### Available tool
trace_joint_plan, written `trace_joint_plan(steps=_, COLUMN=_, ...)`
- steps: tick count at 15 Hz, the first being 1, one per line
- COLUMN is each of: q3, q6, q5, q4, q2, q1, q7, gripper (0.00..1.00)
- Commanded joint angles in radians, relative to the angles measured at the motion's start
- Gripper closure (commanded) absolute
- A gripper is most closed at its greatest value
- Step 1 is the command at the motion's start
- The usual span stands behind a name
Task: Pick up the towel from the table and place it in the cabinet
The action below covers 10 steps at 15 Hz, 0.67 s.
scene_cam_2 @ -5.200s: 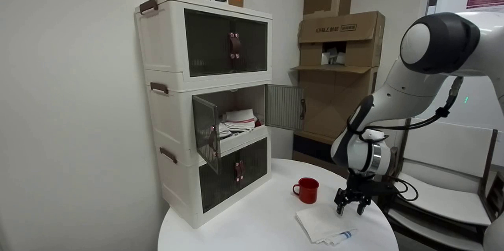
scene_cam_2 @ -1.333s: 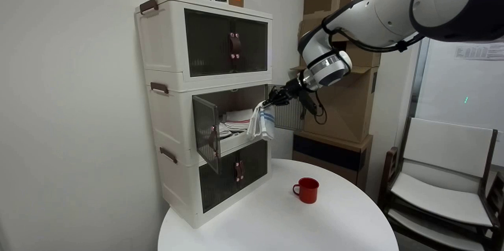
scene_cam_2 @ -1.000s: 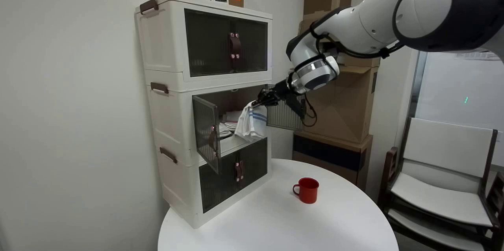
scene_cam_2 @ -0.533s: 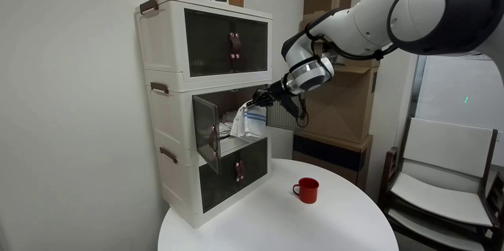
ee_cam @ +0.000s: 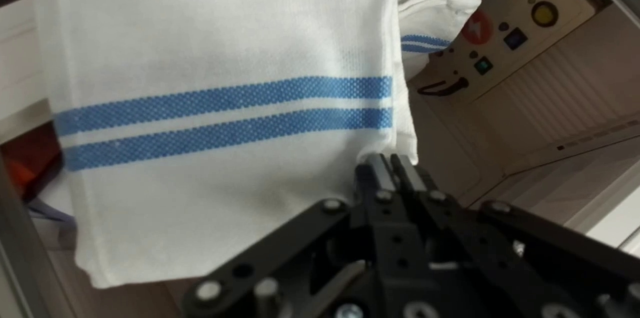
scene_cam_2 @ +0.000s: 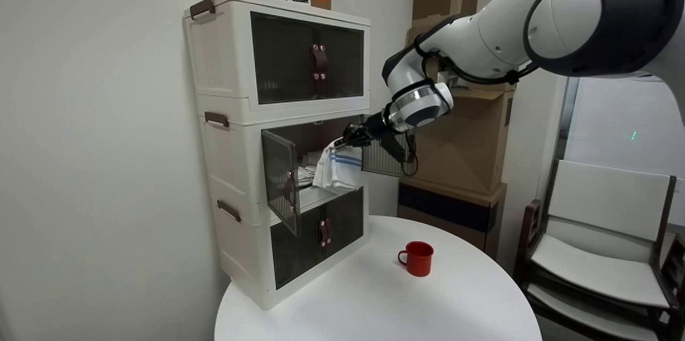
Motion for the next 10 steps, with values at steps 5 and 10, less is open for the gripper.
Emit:
trace_joint_plan(steps=5, q3=0.018, q6=0.008, q5=0.128, q4=0.017, q2=0.033, q1=0.035, q7=-0.144, gripper=0.99)
trace_joint_plan(steps=10, q3=0.017, q6=0.049, q5=0.197, q4=0.078, q2=0.115, q1=0.061, q7=-0.253, gripper=0.99)
